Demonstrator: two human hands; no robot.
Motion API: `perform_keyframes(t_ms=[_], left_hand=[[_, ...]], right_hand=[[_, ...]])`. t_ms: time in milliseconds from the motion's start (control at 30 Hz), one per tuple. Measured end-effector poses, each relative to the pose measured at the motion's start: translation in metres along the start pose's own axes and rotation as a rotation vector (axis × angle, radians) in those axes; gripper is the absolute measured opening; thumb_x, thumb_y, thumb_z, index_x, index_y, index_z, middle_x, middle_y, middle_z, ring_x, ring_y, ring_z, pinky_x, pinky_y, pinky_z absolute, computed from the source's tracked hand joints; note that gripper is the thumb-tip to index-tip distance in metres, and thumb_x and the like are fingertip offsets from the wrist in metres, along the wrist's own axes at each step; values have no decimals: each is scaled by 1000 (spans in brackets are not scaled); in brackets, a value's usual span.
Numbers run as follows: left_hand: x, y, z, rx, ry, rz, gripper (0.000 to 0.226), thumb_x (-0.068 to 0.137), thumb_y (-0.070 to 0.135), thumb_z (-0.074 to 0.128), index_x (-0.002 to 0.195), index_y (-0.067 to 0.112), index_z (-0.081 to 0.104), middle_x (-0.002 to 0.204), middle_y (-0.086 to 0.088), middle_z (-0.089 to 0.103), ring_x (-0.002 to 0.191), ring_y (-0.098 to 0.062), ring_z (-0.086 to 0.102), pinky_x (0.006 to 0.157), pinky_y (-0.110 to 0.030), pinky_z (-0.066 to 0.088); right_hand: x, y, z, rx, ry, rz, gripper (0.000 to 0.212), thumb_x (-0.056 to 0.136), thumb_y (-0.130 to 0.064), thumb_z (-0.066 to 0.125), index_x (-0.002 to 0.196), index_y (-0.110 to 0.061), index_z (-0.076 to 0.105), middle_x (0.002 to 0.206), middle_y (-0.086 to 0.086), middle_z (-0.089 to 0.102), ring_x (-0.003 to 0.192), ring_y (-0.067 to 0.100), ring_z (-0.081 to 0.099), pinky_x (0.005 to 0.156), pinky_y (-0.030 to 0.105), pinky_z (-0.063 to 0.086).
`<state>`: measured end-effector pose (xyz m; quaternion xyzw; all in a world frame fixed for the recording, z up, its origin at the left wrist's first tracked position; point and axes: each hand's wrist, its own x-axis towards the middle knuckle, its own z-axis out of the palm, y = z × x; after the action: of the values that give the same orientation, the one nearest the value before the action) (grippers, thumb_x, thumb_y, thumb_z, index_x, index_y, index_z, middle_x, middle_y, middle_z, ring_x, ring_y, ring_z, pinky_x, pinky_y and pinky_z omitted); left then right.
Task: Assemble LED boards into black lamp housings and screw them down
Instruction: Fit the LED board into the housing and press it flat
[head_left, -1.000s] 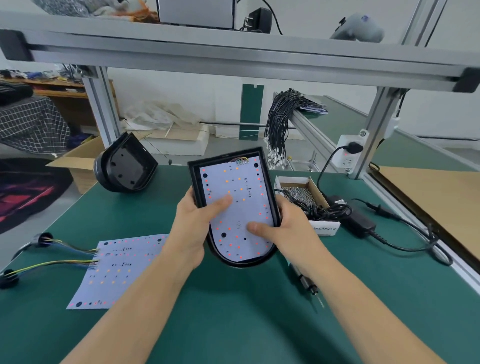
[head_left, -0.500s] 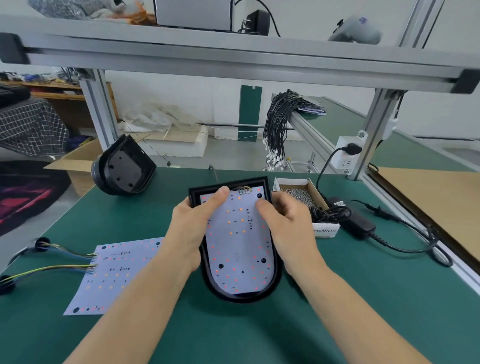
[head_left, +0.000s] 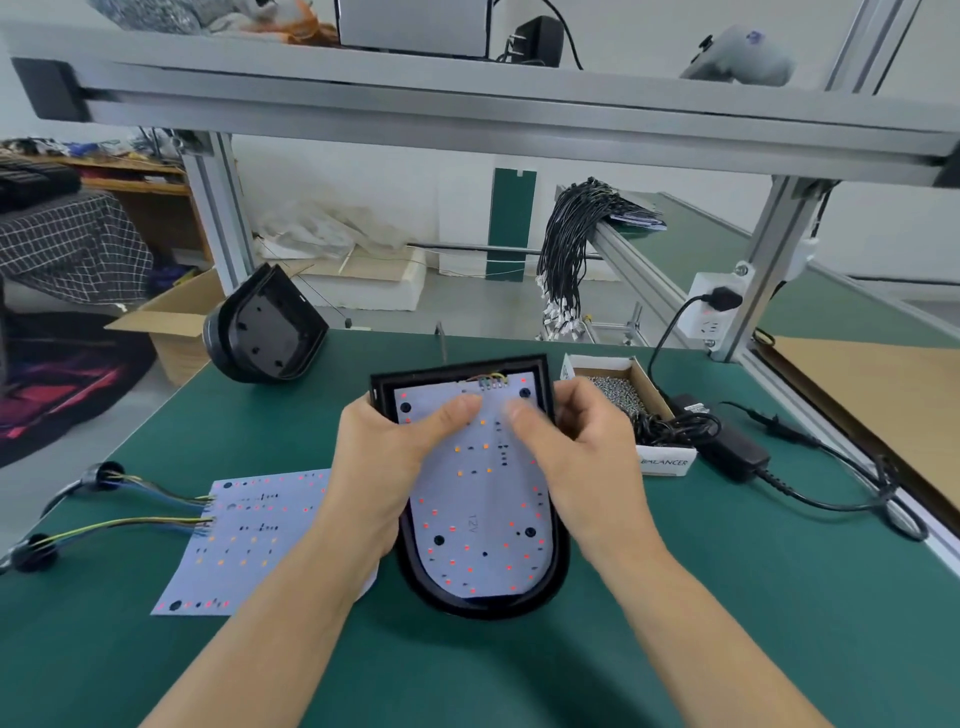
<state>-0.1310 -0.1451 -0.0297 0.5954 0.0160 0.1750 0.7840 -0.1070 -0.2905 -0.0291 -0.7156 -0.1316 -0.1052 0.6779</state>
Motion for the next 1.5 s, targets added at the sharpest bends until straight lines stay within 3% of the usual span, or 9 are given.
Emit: perform_keyframes(t_ms=[400,700,800,867,967,1100,1233,1367,1500], left_hand=[[-5,7,-1,1,-25,-148,13,92,14,61,100,10,70,93,-5,76,84,-22,74,64,-28,59],[-7,5,-7,-44,-94,-178,36,61,19,81,96,13,75,98,-9,75,91,-24,72,75,-32,58],[-6,7,-18,-8,-197,-132,36,59,13,86,93,21,78,102,0,75,98,-16,69,86,-28,53],[-10,10,-18,42,-324,-44,30,62,14,82,90,24,78,96,6,74,95,-8,67,80,-17,50],[-16,11,-13,50,-468,4,32,61,20,79,92,24,77,94,2,75,96,-12,67,84,-17,49],[-13,13,-10,112,-471,47,32,64,10,81,93,21,77,89,0,74,90,-10,66,82,-16,48],[-13,13,-8,98,-455,73,25,66,9,75,90,18,76,85,6,73,84,-5,67,76,-12,47],[-10,11,-7,98,-408,98,21,67,10,75,88,14,75,89,4,73,86,-7,66,75,-13,48],[-8,9,-9,49,-364,58,23,65,10,78,88,12,75,92,3,73,89,-7,66,76,-12,47]], right_hand=[[-1,15,-8,341,-157,212,20,86,0,64,107,-1,61,104,14,71,91,25,69,80,35,58],[-6,21,-21,311,-395,114,38,76,-8,75,112,-9,62,110,13,70,101,24,66,87,36,53],[7,4,-40,478,-695,292,52,70,-41,78,111,-10,70,114,11,69,105,24,63,93,36,49],[20,-5,-40,416,-696,500,69,82,-67,47,109,-9,72,115,13,69,105,23,64,93,34,49],[32,-10,-22,137,-751,623,71,89,-61,34,114,-2,64,121,18,64,114,33,57,107,38,36],[44,-19,-3,401,-535,599,28,87,-39,52,94,-14,65,89,2,63,74,16,55,78,30,40],[49,-15,4,297,-316,549,26,97,-25,52,77,-12,62,67,2,57,45,9,40,45,17,36],[48,-16,8,163,-204,520,26,96,-23,57,72,-13,64,41,-8,52,40,6,38,37,12,36],[47,-8,6,221,-188,498,19,95,-27,58,83,-17,69,54,-5,56,50,8,41,45,14,38]])
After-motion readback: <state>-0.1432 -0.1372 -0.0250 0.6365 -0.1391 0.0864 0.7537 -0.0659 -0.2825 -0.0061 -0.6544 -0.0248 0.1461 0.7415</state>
